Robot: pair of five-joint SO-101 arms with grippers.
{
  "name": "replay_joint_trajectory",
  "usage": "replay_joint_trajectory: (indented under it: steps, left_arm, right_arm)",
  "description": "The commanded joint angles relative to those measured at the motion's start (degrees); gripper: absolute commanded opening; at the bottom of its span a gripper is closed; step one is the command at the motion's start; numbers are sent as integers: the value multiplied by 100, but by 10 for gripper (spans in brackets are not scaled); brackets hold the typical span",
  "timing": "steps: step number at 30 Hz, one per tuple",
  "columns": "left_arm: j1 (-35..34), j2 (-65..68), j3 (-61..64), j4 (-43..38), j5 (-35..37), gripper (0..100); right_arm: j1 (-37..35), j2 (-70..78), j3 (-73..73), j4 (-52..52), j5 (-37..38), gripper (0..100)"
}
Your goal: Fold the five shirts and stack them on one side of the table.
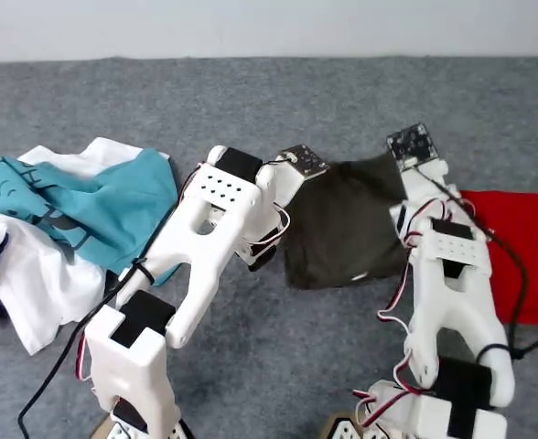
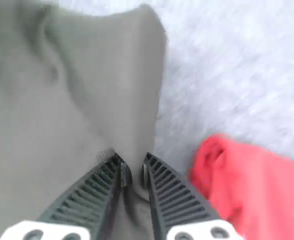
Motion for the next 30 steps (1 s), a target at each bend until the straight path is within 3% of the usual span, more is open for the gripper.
replay_joint_trajectory:
  steps: [1, 21, 25, 30]
  left_arm:
    - [26, -378, -22, -35, -62, 115]
    - [26, -334, -22, -26, -62, 115]
    - [26, -352, -22, -26, -62, 115]
    - [26, -360, -22, -26, -62, 115]
  right_arm:
    - [-127, -338, -527, -171, -18, 9]
    - [154, 171, -519, -725, -62, 9]
    - [523, 154, -1011, -716, -712, 9]
    - [1314, -48, -1776, 716, -1424, 9]
